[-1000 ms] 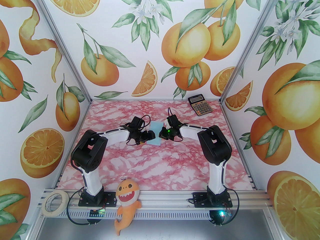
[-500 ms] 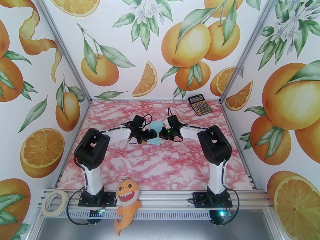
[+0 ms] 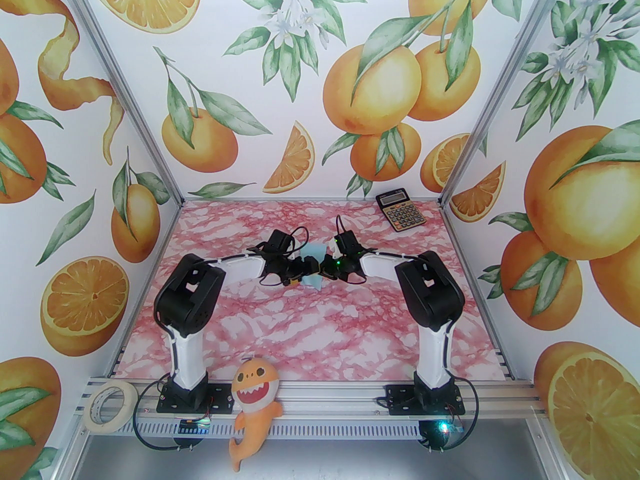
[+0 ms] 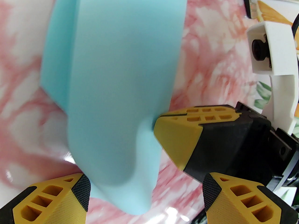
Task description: Fold a paper plane with a square sheet of paper (fold left side to right side)
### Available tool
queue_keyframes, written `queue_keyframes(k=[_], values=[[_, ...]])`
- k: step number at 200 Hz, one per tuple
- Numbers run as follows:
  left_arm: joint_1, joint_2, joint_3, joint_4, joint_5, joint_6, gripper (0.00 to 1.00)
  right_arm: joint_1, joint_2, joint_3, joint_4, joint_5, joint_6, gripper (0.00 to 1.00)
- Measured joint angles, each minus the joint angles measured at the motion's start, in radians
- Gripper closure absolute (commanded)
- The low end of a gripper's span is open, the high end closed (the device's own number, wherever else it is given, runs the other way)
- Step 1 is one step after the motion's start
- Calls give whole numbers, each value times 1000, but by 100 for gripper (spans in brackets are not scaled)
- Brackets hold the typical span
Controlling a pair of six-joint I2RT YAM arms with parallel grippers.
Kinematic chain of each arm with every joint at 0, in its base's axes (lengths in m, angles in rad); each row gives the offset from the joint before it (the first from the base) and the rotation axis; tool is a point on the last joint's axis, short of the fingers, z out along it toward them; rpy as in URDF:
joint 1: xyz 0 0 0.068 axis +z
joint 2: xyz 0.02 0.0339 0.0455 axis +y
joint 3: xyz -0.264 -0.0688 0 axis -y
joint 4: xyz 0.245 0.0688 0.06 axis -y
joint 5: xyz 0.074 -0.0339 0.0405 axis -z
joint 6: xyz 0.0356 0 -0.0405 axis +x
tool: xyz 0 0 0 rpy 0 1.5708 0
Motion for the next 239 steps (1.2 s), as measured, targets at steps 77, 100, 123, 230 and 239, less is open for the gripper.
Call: queue_keyframes(k=[77, 100, 123, 230, 239], values=[[16, 31, 26, 29, 30, -21, 16, -2, -3, -11, 15, -1, 3, 100], [21, 39, 35, 42, 36, 0, 16, -2, -4, -12, 16, -1, 7, 100], [22, 45, 40, 99, 11, 40, 16, -2, -4, -13, 18, -1, 7, 100], [50, -16, -69, 180, 43, 86, 49, -2, -4, -14, 21, -1, 7, 100], [50, -31, -90, 185, 48, 79, 58, -2, -4, -14, 21, -1, 7, 100]])
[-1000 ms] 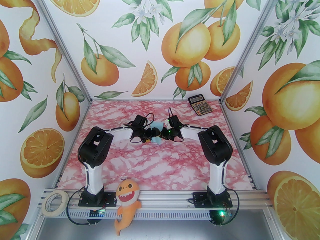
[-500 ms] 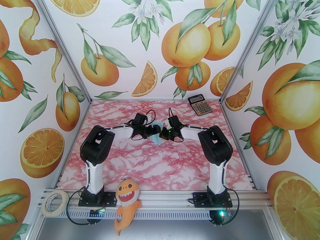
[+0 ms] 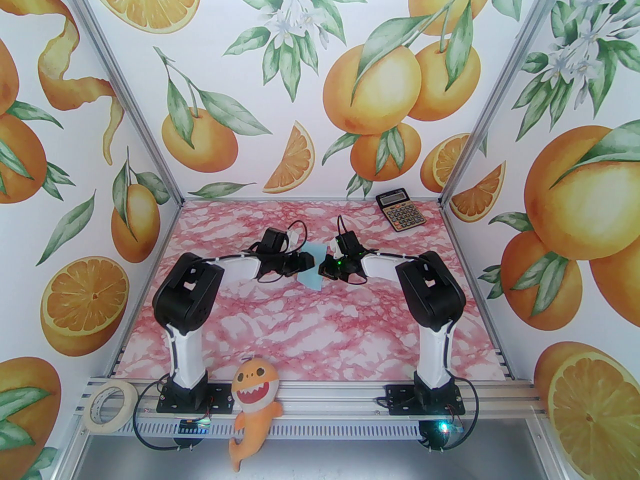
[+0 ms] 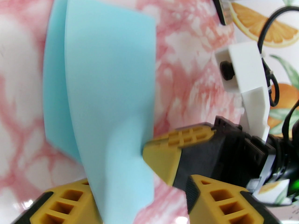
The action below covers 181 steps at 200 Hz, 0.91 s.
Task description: Fold a paper plane with a square sheet of paper (fold left side to right side)
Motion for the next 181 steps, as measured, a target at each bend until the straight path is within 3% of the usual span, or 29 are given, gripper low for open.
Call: queue_keyframes(k=[27, 93, 120, 181], values=[[-5, -41, -40, 13, 13, -10, 59, 0, 0, 0, 0, 0, 0, 100], [-17, -56, -50, 85, 42, -60, 50, 0, 0, -2, 3, 0, 0, 100], [-19, -37, -38, 104, 50, -76, 45, 0, -2, -5, 7, 0, 0, 100], [-24, 16, -10, 143, 54, -97, 44, 0, -5, -10, 14, 0, 0, 100]])
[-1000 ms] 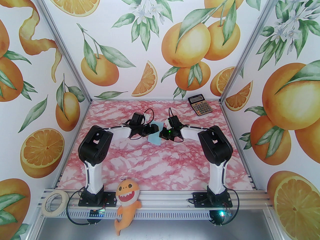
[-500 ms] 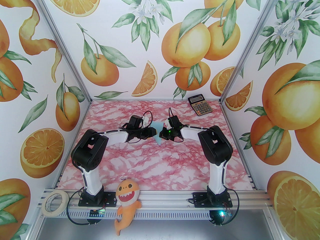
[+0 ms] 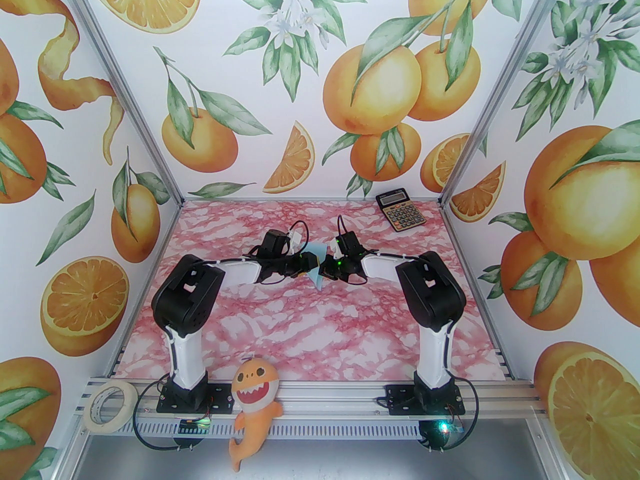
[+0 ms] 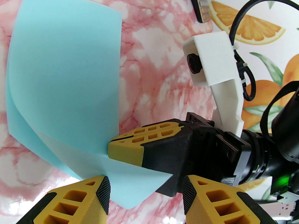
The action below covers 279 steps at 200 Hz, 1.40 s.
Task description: Fold a paper plane with a square sheet of paper (fold left side to right side)
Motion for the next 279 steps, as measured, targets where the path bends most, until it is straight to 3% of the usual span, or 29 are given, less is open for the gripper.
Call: queue_keyframes(k=[62, 76, 103, 141, 160, 207, 279], values=[[-2, 2, 2, 7, -3, -15, 60, -11, -38, -47, 5, 0, 13, 94], [-2, 6, 3, 9, -3, -17, 73, -19, -53, -61, 0, 0, 16, 93], [-2, 13, 4, 15, -5, -13, 79, -33, -88, -82, -5, 1, 19, 93], [-6, 17, 8, 16, -5, -15, 80, -45, -147, -120, 12, 0, 27, 91], [-8, 27, 13, 18, -5, -15, 80, -45, -182, -158, 43, -1, 38, 83], [-13, 38, 23, 18, -6, -14, 80, -45, -275, -296, 169, -18, 84, 74], [-13, 45, 30, 18, -6, -15, 80, -24, -322, -361, 317, -34, 142, 76]])
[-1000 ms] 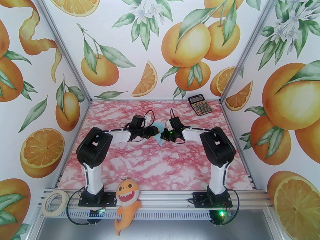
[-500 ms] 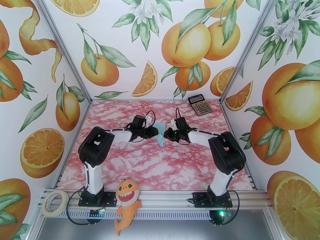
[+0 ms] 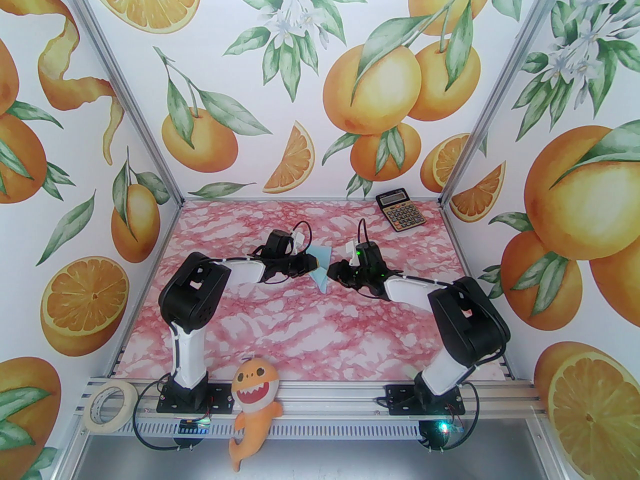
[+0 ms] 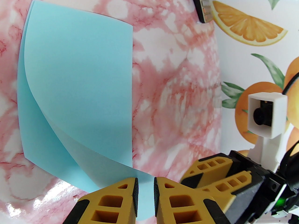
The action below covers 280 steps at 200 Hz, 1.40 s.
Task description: Fold a paper plane with a square sheet of paper (fold left side to right side)
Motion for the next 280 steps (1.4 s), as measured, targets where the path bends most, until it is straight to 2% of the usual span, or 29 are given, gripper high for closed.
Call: queue_keyframes(k=[21, 98, 124, 143, 168, 213, 280], values=[[0, 0, 0, 0, 0, 0, 80, 8, 0, 0, 18, 0, 9, 80], [-1, 0, 0, 0, 0, 0, 80, 10, 19, 10, 25, 0, 10, 85], [-2, 0, 1, 0, 0, 0, 80, 10, 31, 30, 3, 2, -1, 90], [-2, 0, 2, 0, 0, 0, 80, 10, 45, 55, -10, 5, -11, 100], [-2, 0, 2, -1, 0, 0, 80, 10, 58, 79, -24, 10, -22, 100], [2, -9, 2, -40, -16, 16, 74, 1, 82, 105, -55, 10, -45, 100], [-10, -67, 2, -108, -6, 71, 75, -20, 150, 154, -94, -4, -82, 100]])
